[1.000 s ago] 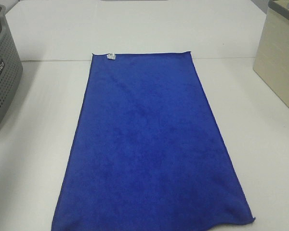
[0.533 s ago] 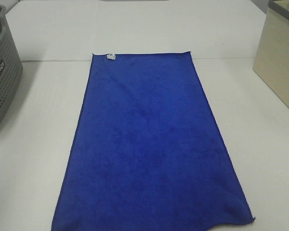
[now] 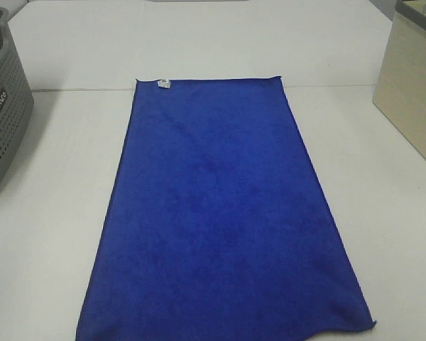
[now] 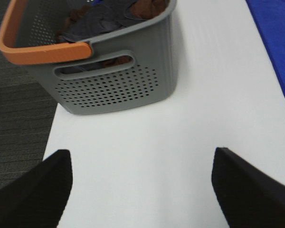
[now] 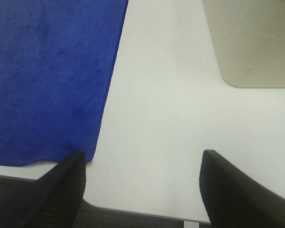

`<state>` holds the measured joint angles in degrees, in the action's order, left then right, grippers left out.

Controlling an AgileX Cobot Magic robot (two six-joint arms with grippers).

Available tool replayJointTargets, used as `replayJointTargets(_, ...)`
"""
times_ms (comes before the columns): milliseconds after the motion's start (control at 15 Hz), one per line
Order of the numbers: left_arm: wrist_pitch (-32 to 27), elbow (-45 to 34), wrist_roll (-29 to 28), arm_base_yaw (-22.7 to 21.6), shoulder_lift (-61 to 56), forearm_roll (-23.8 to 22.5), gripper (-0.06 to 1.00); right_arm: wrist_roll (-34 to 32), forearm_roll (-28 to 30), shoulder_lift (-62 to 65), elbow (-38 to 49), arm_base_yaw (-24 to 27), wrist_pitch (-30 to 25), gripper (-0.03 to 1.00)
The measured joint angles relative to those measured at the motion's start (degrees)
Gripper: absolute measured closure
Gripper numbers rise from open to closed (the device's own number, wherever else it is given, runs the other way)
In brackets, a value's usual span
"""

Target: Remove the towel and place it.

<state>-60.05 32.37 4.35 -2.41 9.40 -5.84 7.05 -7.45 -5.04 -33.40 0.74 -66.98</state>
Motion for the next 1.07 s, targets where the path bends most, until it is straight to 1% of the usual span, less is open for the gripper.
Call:
replayJointTargets(133, -0.5, -1.8, 1.0, 0.0, -4.6, 1.9, 0.18, 0.5, 0.0, 5.0, 1.5, 0.0, -0.1, 0.29)
replayJointTargets(267, -1.4, -2.5, 0.0, 0.0, -9.2, 1.9, 0.18, 1.4, 0.1, 5.3, 2.7, 0.0, -0.2, 0.29)
replayJointTargets(400, -1.7, -2.8, -1.1, -0.1, -9.7, 1.8, 0.18, 1.4, 0.5, 5.3, 4.8, 0.0, -0.1, 0.29)
replayJointTargets(467, -1.7, -2.8, -1.2, -0.1, -9.7, 1.8, 0.18, 1.4, 0.5, 5.3, 6.9, 0.0, 2.4, 0.29)
replayJointTargets(533, -1.7, -2.8, -1.3, -0.1, -9.7, 1.9, 0.18, 1.4, 0.5, 5.3, 7.0, 0.0, 2.8, 0.29)
replayJointTargets(1000, -1.7, -2.8, -1.4, -0.1, -9.7, 2.1, 0.18, 1.4, -0.1, 5.3, 7.1, 0.0, 2.9, 0.29)
replayJointTargets(1067, -1.7, -2.8, -1.4, -0.1, -9.7, 2.8, 0.18, 1.4, -0.7, 5.3, 7.1, 0.0, 2.9, 0.29)
